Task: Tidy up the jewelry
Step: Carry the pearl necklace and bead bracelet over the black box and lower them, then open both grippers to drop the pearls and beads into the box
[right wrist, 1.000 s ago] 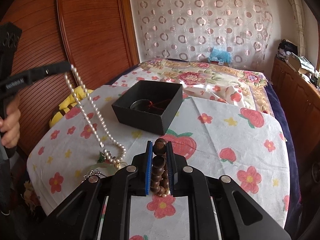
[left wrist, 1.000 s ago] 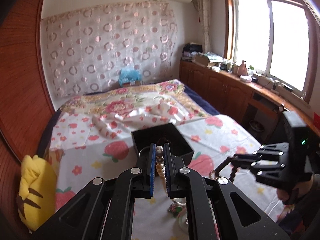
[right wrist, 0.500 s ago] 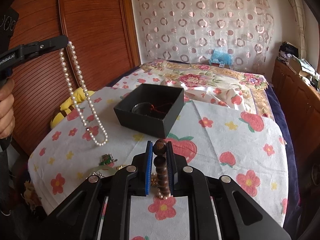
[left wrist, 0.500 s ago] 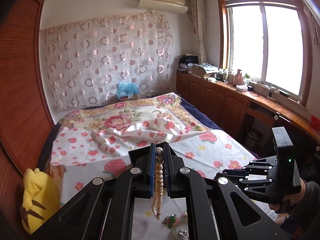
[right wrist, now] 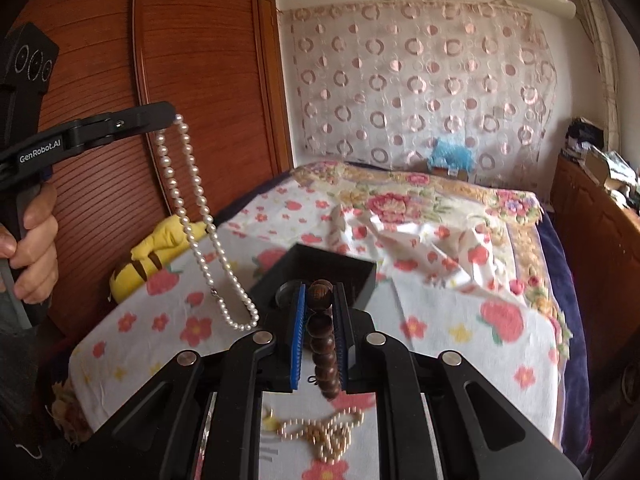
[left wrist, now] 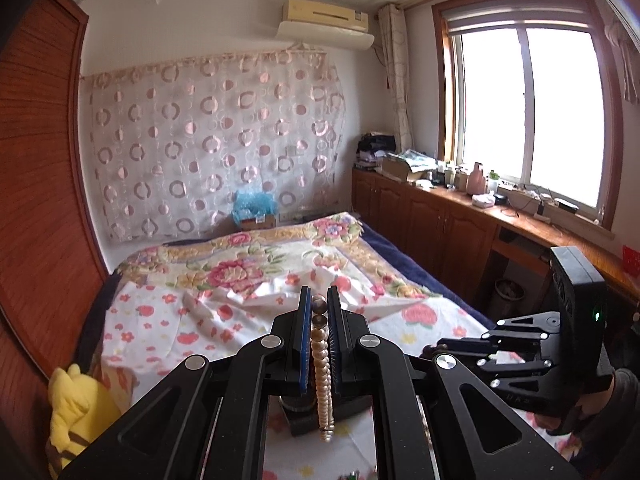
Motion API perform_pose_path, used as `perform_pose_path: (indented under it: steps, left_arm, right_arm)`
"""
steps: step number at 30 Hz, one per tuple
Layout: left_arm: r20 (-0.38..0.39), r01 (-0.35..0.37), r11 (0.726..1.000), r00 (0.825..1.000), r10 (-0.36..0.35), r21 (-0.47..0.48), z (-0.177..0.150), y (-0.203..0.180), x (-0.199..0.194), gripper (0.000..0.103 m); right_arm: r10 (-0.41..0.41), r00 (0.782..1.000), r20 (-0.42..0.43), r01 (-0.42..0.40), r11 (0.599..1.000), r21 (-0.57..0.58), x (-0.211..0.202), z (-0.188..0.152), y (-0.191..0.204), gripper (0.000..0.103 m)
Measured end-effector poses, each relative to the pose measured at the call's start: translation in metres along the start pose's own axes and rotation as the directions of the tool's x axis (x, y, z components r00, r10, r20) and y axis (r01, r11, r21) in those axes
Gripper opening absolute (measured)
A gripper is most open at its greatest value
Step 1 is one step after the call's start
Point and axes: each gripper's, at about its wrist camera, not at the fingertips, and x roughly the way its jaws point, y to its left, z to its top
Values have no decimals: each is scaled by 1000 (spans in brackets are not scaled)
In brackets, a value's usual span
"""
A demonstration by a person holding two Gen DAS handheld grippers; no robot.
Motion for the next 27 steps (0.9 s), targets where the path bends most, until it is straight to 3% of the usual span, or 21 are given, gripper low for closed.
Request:
perform_pose_path:
  steps: [10, 19, 27]
  left_arm:
    - [-10, -1, 1000, 1000, 1, -11, 14, 12, 31, 7]
    - [-129, 4, 998, 992, -12, -63, -25, 30, 87, 7]
    - [-208, 10, 997, 978, -27, -81, -57, 32, 112, 7]
  right_arm:
    - [43, 999, 5, -43, 999, -20, 36, 32, 1, 15]
    - [69, 996, -61, -69, 998, 7, 87, 20, -10, 15]
    - [83, 989, -122, -83, 997, 8, 118, 5, -10, 15]
